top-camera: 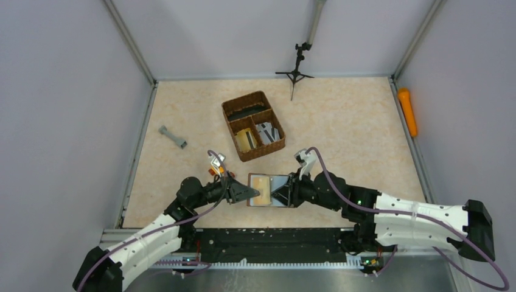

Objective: Take the credit cards out of the card holder
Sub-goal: Remove the credit card from the card holder.

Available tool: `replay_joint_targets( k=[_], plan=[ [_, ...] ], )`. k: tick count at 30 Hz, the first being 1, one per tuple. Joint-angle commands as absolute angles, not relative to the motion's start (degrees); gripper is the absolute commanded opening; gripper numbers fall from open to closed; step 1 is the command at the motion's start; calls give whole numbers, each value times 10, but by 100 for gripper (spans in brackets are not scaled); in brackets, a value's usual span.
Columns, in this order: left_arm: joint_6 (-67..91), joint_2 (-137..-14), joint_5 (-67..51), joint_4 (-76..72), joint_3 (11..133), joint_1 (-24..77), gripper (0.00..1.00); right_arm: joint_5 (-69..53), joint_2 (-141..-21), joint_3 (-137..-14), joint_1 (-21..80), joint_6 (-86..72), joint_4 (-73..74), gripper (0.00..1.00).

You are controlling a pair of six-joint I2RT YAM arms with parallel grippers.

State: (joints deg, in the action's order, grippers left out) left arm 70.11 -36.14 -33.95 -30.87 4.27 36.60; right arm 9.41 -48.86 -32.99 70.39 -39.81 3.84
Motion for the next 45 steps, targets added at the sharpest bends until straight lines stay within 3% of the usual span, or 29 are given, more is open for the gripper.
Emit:
replay_joint_targets(
  k=[1,13,25,28,34,39,45],
  plan=[
    [719,-349,-352,-381,43,369,0,76,-486,-311,707,-433,-42,30],
    [750,-337,-371,-426,35,368,0,-23,-489,-268,658,-488,-133,26],
    [755,-357,-374,-447,33,369,0,-128,-508,-222,610,-537,-275,7],
    [751,-356,-368,-443,32,370,5,-142,-508,-218,603,-543,-283,0],
    [745,-347,-360,-428,32,370,15,-139,-488,-205,578,-559,-258,0],
    [750,-320,-337,-416,22,368,17,-154,-474,-188,548,-570,-243,0],
    [746,-300,-330,-396,22,368,0,-168,-472,-184,541,-570,-246,0]
  ],
)
